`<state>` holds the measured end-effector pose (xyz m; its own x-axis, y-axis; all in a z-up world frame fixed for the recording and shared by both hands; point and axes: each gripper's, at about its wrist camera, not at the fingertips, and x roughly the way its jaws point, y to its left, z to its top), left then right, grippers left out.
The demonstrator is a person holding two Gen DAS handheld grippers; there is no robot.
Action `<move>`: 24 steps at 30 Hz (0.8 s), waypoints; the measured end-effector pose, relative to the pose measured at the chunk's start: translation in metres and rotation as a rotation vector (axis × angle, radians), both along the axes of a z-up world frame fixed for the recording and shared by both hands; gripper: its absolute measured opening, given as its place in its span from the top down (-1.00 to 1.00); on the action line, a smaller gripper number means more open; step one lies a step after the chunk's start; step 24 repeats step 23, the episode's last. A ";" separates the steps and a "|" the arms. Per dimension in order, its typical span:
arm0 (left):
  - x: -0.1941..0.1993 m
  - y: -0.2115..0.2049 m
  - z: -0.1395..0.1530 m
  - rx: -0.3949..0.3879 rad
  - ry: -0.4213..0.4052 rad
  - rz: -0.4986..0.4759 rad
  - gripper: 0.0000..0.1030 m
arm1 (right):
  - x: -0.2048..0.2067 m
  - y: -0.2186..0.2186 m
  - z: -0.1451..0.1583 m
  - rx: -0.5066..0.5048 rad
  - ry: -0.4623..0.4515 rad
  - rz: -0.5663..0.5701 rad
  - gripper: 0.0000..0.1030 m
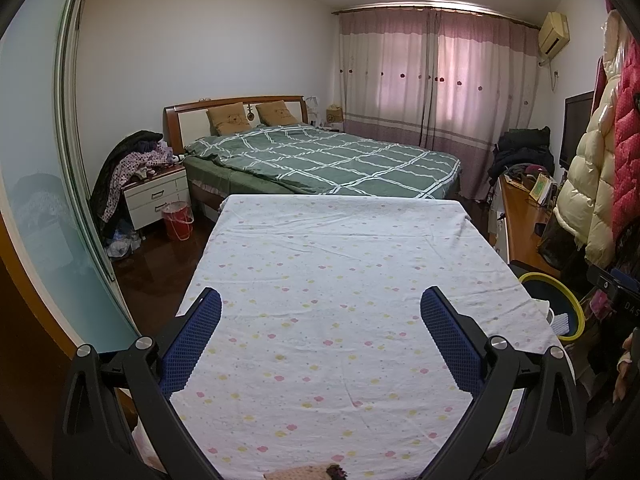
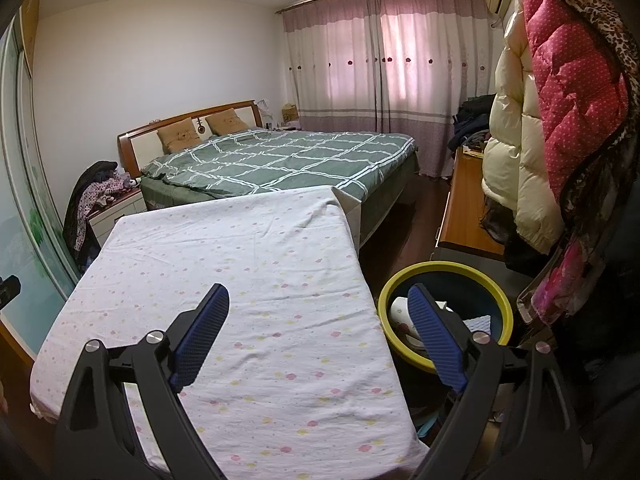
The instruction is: Collect trash
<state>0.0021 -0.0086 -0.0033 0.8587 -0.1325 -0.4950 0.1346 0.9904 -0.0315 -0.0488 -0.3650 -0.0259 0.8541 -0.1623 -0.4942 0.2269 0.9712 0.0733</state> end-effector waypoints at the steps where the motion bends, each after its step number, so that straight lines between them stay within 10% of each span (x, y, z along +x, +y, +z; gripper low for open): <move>1: 0.000 0.000 0.000 -0.001 0.000 -0.001 -0.91 | 0.000 0.000 0.000 0.000 0.000 0.000 -0.67; 15: 0.013 0.001 -0.006 -0.012 0.030 -0.016 -0.91 | 0.006 0.005 -0.004 -0.003 0.013 0.013 -0.70; 24: 0.099 0.003 -0.030 -0.010 0.137 -0.014 -0.91 | 0.083 0.006 -0.019 0.036 0.088 0.104 -0.79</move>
